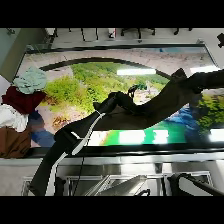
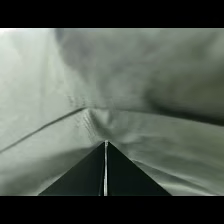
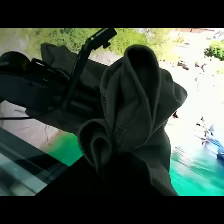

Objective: Fold the shirts.

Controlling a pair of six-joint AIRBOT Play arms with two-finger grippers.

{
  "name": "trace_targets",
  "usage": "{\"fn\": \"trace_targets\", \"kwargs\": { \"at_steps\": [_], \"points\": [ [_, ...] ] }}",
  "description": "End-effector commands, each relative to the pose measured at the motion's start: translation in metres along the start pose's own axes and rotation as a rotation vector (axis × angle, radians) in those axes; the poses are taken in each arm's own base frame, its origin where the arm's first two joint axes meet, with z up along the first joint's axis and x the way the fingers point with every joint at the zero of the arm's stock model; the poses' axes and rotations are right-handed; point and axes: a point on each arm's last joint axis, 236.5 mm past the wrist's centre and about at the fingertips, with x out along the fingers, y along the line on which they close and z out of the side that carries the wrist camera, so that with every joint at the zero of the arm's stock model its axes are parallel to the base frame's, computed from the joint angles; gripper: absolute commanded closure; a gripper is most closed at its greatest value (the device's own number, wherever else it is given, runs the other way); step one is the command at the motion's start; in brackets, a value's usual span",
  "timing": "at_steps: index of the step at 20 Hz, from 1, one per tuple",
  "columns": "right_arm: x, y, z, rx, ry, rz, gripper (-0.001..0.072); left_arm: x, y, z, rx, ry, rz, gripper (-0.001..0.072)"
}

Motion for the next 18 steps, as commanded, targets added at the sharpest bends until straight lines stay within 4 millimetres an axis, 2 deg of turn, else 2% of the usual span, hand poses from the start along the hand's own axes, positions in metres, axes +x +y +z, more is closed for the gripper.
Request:
{"fn": "trace_targets", "kwargs": {
  "at_steps": [1,2,4,5,7,9,10,11,12,13,14,15,16,17,18],
  "points": [
    [0.001,0.005,-0.005,0.016,0.020,0.011,0.0691,-0.063,-0.018,0.023,-0.006,-0.054,-0.049,0.0694],
    [0.004,0.007,-0.005,0.027,0.027,0.017,0.0690,-0.099,-0.020,0.032,0.014,-0.078,-0.053,0.0694],
    [0.013,0.020,-0.002,0.055,0.031,0.041,0.0690,-0.187,-0.022,0.045,0.057,-0.141,-0.053,0.0694],
    [0.021,0.035,0.005,0.060,0.012,0.072,0.0690,-0.237,-0.022,0.052,0.068,-0.195,-0.045,0.0694],
    [0.053,0.078,0.020,0.016,-0.025,0.119,0.0690,-0.351,-0.023,0.063,0.087,-0.387,-0.020,0.0694],
    [0.117,0.128,0.019,-0.007,-0.018,0.182,0.0689,-0.449,-0.023,0.058,0.098,-0.581,0.030,0.0694],
    [0.161,0.153,0.010,0.004,0.001,0.213,0.0690,-0.491,-0.024,0.049,0.101,-0.665,0.052,0.0694],
    [0.208,0.177,-0.005,0.000,0.020,0.232,0.0689,-0.525,-0.024,0.037,0.106,-0.725,0.080,0.0694],
    [0.263,0.202,-0.026,-0.016,0.035,0.243,0.0689,-0.547,-0.024,0.024,0.117,-0.756,0.107,0.0694],
    [0.312,0.222,-0.055,-0.029,0.060,0.247,0.0621,-0.563,-0.023,0.010,0.123,-0.773,0.136,0.0694],
    [0.356,0.238,-0.090,-0.048,0.094,0.242,0.0266,-0.572,-0.024,-0.002,0.129,-0.777,0.156,0.0694],
    [0.384,0.246,-0.122,-0.066,0.158,0.237,0.0127,-0.580,-0.024,-0.012,0.132,-0.781,0.174,0.0694],
    [0.394,0.243,-0.139,-0.076,0.221,0.229,0.0127,-0.586,-0.024,-0.018,0.136,-0.786,0.188,0.0694],
    [0.392,0.231,-0.139,-0.081,0.261,0.211,0.0125,-0.589,-0.025,-0.023,0.149,-0.790,0.200,0.0694],
    [0.380,0.211,-0.125,-0.061,0.286,0.184,0.0125,-0.592,-0.025,-0.026,0.149,-0.794,0.206,0.0694]
  ]
}}
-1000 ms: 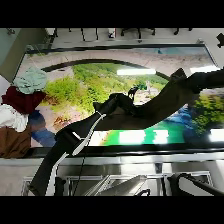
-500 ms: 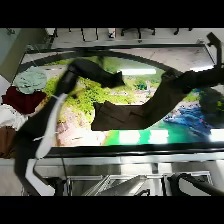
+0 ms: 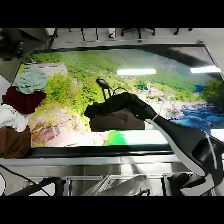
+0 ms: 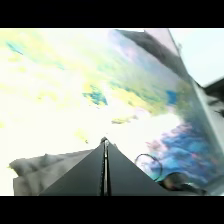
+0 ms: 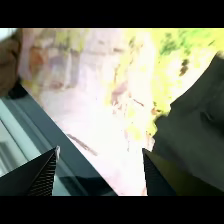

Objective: Fold the shirts.

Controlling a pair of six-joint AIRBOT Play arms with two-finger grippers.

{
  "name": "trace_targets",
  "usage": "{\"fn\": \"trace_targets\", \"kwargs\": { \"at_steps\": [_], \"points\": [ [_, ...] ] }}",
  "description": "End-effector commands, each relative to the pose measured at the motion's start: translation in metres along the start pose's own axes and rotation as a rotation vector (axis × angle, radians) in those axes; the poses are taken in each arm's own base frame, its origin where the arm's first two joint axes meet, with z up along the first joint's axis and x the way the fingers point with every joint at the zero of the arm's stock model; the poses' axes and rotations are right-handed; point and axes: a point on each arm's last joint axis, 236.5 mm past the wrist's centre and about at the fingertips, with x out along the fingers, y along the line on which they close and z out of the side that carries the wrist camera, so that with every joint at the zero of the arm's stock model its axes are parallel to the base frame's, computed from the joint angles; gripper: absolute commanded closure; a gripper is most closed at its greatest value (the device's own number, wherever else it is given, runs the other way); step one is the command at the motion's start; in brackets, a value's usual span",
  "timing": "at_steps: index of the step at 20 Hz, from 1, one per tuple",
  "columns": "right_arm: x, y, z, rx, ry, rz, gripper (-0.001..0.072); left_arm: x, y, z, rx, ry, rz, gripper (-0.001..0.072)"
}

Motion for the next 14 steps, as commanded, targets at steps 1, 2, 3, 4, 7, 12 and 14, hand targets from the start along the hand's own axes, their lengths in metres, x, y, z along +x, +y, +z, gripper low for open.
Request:
{"fn": "trace_targets", "kwargs": {
  "at_steps": [1,2,3,4,7,12,14],
  "points": [
    [0.002,-0.035,-0.006,0.035,0.080,-0.069,0.0124,-0.034,0.001,-0.003,0.033,-0.020,0.044,0.0694],
    [-0.031,-0.055,0.008,0.065,0.073,-0.088,0.0124,-0.034,0.001,-0.004,0.032,-0.018,0.042,0.0694],
    [-0.067,-0.078,0.020,0.096,0.064,-0.117,0.0121,-0.034,0.001,-0.005,0.033,-0.014,0.042,0.0694],
    [-0.104,-0.101,0.027,0.136,0.057,-0.148,0.0056,-0.034,0.001,-0.006,0.033,-0.009,0.042,0.0694],
    [-0.209,-0.189,0.013,0.294,0.073,-0.314,-0.0007,-0.034,0.000,-0.007,0.032,-0.006,0.041,0.0694],
    [-0.216,-0.267,-0.056,0.509,0.152,-0.346,-0.0007,-0.034,0.000,-0.009,0.030,0.003,0.041,0.0694],
    [-0.183,-0.268,-0.072,0.521,0.176,-0.259,-0.0007,-0.034,0.000,-0.009,0.029,0.005,0.041,0.0694]
  ]
}}
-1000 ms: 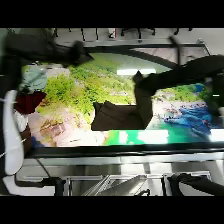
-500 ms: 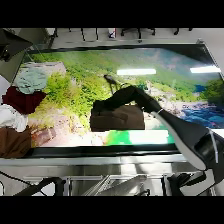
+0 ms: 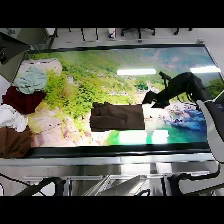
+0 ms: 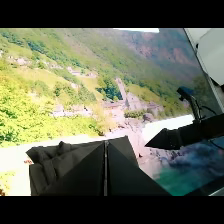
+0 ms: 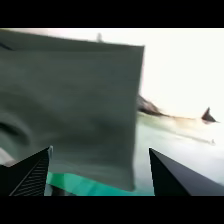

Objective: Fold the shirts.

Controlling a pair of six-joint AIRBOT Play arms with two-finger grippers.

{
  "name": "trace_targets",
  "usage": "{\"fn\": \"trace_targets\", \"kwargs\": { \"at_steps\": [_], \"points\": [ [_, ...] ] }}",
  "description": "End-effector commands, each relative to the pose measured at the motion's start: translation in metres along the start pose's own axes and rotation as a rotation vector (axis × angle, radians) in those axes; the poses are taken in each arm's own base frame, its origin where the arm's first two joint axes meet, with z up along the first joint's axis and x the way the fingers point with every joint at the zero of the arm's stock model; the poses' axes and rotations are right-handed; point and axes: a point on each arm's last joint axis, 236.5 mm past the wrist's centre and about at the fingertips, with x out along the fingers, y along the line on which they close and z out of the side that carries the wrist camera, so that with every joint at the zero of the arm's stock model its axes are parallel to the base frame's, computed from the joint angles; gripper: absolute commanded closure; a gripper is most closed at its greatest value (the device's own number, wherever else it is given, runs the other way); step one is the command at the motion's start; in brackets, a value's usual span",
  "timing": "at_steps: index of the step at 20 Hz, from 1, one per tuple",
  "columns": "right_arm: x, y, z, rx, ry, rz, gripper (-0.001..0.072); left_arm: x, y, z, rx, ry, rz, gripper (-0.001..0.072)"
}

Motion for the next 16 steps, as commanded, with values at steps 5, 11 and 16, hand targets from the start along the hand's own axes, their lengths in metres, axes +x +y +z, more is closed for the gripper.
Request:
{"fn": "trace_targets", "kwargs": {
  "at_steps": [5,11,16],
  "points": [
    [0.077,-0.013,-0.024,0.091,0.134,0.170,-0.0006,-0.001,0.000,-0.007,-0.010,0.028,0.000,0.0694],
    [0.070,0.014,-0.001,0.048,0.075,0.273,0.0670,-0.001,0.000,-0.008,-0.010,0.034,0.001,0.0694],
    [-0.012,0.011,0.077,0.028,-0.204,0.267,0.0691,-0.001,0.000,-0.008,-0.010,0.034,0.001,0.0694]
  ]
}}
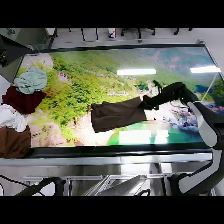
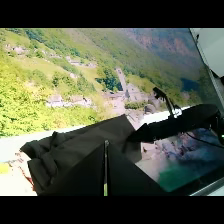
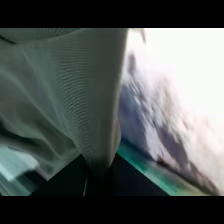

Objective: Fold the shirts.

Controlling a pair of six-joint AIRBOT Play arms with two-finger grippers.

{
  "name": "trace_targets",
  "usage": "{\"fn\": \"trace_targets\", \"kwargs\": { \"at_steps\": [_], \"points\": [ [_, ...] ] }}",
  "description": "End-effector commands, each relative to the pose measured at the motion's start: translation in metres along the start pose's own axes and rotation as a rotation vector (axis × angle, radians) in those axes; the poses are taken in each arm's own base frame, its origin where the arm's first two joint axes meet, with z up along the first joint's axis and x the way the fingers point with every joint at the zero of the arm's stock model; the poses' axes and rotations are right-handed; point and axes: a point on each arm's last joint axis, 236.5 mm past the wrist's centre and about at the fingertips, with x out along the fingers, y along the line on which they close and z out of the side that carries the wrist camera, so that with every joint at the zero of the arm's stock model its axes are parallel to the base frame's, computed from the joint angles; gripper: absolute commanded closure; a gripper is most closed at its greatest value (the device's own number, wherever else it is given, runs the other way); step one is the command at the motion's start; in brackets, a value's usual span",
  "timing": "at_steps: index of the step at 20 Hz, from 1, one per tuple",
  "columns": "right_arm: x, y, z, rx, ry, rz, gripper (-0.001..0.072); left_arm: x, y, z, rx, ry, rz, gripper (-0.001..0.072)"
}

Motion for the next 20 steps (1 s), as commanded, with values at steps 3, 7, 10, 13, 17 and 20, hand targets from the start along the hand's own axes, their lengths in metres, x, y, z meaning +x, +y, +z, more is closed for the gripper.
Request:
{"fn": "trace_targets", "kwargs": {
  "at_steps": [3,7,10,13,17,20],
  "points": [
    [-0.144,-0.032,0.086,0.098,-0.423,-0.032,0.0691,0.000,0.001,0.000,0.001,0.000,0.002,0.0694],
    [-0.270,-0.134,0.062,0.338,-0.646,-0.109,0.0691,0.004,0.004,0.000,-0.019,-0.013,0.003,0.0694],
    [-0.338,-0.197,0.008,0.527,-0.819,-0.151,0.0691,0.016,0.017,-0.007,-0.075,-0.024,0.008,0.0694],
    [-0.365,-0.247,-0.062,0.719,-0.936,-0.192,0.0691,0.028,0.030,-0.021,-0.114,-0.010,0.015,0.0694],
    [-0.320,-0.286,-0.118,0.846,-0.850,-0.184,0.0690,0.041,0.046,-0.041,-0.157,0.001,0.028,0.0694],
    [-0.291,-0.292,-0.130,0.840,-0.768,-0.172,0.0689,0.046,0.052,-0.058,-0.186,0.029,0.034,0.0694]
  ]
}}
